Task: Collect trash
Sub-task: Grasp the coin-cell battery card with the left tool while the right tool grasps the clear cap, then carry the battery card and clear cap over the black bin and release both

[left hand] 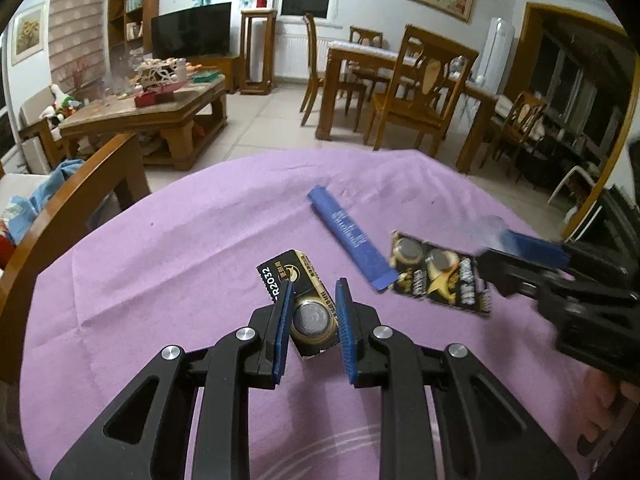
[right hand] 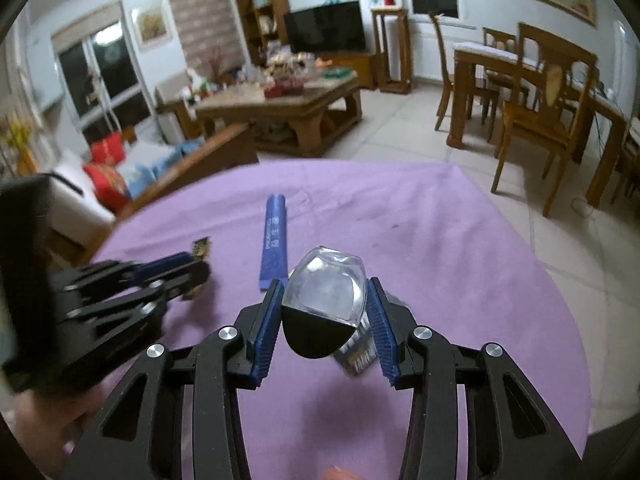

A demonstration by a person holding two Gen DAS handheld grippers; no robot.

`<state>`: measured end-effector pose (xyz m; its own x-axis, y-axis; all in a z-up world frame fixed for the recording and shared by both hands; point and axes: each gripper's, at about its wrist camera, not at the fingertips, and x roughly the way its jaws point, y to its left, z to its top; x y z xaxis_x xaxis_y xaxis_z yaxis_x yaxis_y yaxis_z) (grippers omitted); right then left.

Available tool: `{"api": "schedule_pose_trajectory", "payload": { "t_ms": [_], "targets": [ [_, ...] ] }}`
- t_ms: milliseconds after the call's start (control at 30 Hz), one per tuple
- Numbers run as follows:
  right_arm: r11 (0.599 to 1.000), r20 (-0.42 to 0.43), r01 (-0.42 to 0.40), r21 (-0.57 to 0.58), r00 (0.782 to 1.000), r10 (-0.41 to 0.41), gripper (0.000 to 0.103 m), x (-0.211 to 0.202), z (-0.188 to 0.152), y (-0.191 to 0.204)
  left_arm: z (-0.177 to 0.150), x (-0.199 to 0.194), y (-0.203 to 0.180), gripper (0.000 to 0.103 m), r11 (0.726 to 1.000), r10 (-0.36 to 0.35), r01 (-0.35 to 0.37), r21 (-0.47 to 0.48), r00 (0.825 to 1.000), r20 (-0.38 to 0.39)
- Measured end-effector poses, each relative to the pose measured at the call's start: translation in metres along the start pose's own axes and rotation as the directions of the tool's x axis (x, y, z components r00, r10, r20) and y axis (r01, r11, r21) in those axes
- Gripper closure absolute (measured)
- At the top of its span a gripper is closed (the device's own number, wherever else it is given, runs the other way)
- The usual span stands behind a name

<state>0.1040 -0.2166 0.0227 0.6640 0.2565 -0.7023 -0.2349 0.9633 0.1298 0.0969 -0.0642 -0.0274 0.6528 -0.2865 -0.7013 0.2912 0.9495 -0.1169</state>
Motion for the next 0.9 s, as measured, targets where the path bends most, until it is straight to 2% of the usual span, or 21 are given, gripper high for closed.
{"api": "schedule_pose_trajectory", "payload": {
  "t_ms": [133,267,400,533,633,767,900],
  "targets": [
    [0.996,0.113,-0.054,0.075,0.993,0.045,0.061,-0.06,-0.028,-0.022,0.003,-0.012,-0.002,0.082,0.998,-0.058,0.06,-0.013,0.995,0.08],
    [0.99,0.214,-0.057,0.129,0.976,0.028,0.061,-0.109,-0.059,-0.04,0.003,-0.018,-0.014,0.082,0.995,-0.1,0.098,0.022,0.986,0.134],
    [0.986,0.285,-0.028,0.162,0.958,-0.02,0.061,-0.153,-0.085,-0.062,0.003,-0.021,-0.03,0.082,0.98,-0.198,0.194,0.037,0.969,0.148],
    [0.98,0.338,0.036,0.194,0.936,-0.101,0.061,-0.203,-0.113,-0.088,0.001,-0.033,-0.07,0.082,0.961,-0.269,0.255,0.106,0.952,0.148],
    [0.969,0.361,0.104,0.224,0.915,-0.182,0.061,-0.243,-0.133,-0.111,-0.003,-0.046,-0.11,0.082,0.929,-0.354,0.332,0.164,0.925,0.136],
    [0.947,0.375,0.152,0.284,0.891,-0.255,0.061,-0.281,-0.159,-0.14,-0.006,-0.06,-0.169,0.082,0.87,-0.466,0.433,0.235,0.878,0.108],
    [0.914,0.389,0.188,0.36,0.86,-0.33,0.061,-0.318,-0.186,-0.171,-0.011,-0.069,-0.225,0.082,0.812,-0.539,0.493,0.313,0.838,0.078]
  ]
}}
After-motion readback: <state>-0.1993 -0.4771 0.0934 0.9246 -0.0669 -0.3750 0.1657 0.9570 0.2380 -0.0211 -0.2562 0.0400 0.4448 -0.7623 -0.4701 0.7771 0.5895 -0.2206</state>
